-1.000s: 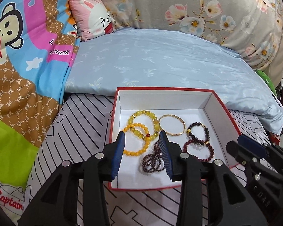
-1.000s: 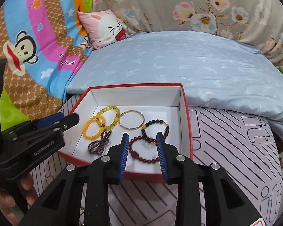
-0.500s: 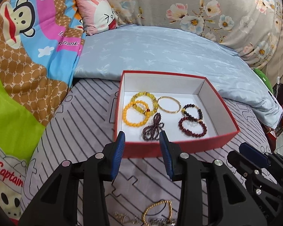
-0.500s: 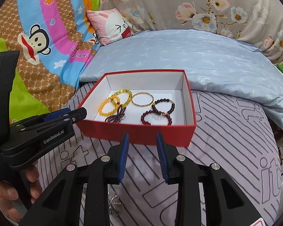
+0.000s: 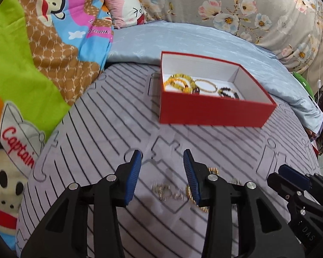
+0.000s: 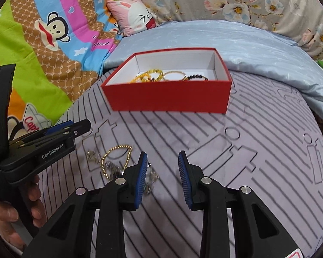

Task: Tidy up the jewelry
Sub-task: 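Withdraw both tools from the box toward the watch and chains, then lower the right tool onto the silver wristwatch band and close it, then grasp the gold bead chain with the left tool while the right tool lifts the watch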

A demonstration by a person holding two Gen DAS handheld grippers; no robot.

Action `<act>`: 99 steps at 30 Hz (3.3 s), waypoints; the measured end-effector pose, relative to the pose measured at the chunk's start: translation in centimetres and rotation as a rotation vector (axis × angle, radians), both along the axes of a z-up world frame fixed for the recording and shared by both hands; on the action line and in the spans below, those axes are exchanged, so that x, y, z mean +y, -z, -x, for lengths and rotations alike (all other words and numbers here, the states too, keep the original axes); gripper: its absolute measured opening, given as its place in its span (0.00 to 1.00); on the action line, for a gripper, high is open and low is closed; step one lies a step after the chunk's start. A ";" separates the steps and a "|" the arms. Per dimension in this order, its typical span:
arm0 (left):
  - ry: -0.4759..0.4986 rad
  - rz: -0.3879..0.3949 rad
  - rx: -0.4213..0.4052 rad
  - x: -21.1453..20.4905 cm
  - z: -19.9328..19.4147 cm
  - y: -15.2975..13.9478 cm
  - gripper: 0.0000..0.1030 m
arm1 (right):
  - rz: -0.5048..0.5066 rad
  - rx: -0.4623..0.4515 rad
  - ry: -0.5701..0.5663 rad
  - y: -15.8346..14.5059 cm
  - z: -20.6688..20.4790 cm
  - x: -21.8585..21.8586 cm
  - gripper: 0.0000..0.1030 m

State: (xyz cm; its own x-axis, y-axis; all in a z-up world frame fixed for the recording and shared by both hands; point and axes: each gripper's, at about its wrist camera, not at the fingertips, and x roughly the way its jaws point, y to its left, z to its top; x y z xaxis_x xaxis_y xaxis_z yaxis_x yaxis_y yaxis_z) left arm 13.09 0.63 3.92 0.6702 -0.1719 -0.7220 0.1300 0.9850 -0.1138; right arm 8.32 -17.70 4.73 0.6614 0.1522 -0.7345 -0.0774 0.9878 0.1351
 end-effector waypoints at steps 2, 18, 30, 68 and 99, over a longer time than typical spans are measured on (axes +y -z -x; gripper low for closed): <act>0.005 0.007 0.007 0.2 1.0 0.6 0.44 | -0.012 0.009 -0.010 0.6 0.7 0.2 0.29; 0.000 0.024 0.004 1.1 4.7 2.9 0.46 | -0.035 0.069 -0.048 3.4 2.7 1.9 0.29; -0.008 0.008 0.026 1.2 4.5 3.5 0.46 | -0.055 0.055 -0.075 2.7 -0.2 3.4 0.29; -0.049 0.044 0.052 2.2 4.1 3.8 0.48 | -0.017 0.093 -0.164 4.0 -0.2 5.2 0.28; 0.085 0.092 0.061 -2.1 4.8 3.1 0.48 | -0.057 0.046 -0.017 2.3 4.2 -0.6 0.17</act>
